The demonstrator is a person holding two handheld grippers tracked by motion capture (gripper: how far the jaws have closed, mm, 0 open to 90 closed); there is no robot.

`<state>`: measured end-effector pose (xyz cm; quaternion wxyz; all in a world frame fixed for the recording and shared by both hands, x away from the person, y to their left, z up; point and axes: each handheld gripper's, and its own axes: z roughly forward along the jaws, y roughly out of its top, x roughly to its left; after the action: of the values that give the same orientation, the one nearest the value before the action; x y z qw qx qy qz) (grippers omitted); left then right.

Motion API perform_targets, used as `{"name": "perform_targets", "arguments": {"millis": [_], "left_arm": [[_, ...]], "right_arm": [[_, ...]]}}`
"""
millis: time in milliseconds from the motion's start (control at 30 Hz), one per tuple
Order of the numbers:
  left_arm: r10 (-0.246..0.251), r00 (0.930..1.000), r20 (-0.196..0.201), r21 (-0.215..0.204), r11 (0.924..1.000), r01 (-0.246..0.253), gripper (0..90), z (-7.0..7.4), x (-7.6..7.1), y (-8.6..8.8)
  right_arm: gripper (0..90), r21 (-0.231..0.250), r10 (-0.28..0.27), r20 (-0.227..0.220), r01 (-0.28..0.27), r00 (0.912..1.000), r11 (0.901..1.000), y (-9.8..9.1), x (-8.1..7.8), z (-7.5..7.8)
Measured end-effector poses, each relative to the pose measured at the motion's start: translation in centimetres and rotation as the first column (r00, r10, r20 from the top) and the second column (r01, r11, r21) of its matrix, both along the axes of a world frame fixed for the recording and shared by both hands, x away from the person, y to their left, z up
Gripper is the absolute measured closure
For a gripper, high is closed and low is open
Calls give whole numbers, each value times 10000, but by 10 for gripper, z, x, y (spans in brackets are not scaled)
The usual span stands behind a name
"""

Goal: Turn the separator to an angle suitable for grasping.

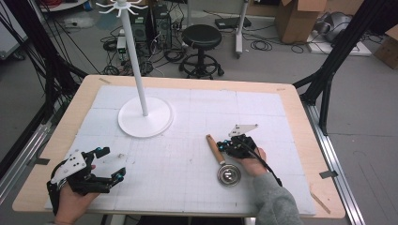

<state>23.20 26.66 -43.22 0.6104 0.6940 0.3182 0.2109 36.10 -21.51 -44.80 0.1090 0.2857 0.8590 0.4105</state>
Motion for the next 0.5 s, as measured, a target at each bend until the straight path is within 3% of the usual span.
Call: {"name": "perform_targets", "arguments": {"millis": [333, 500], "left_arm": [[103, 9999, -32, -2, 9999, -103, 18, -1, -3, 3], [225, 9997, -44, -15, 9997, -225, 18, -1, -6, 7]], "right_arm": [[900, 13, 17, -64, -17, 10000, 10000, 7, 7, 0], [900, -101, 373, -199, -375, 9991, 9992, 20, 9, 1]]}}
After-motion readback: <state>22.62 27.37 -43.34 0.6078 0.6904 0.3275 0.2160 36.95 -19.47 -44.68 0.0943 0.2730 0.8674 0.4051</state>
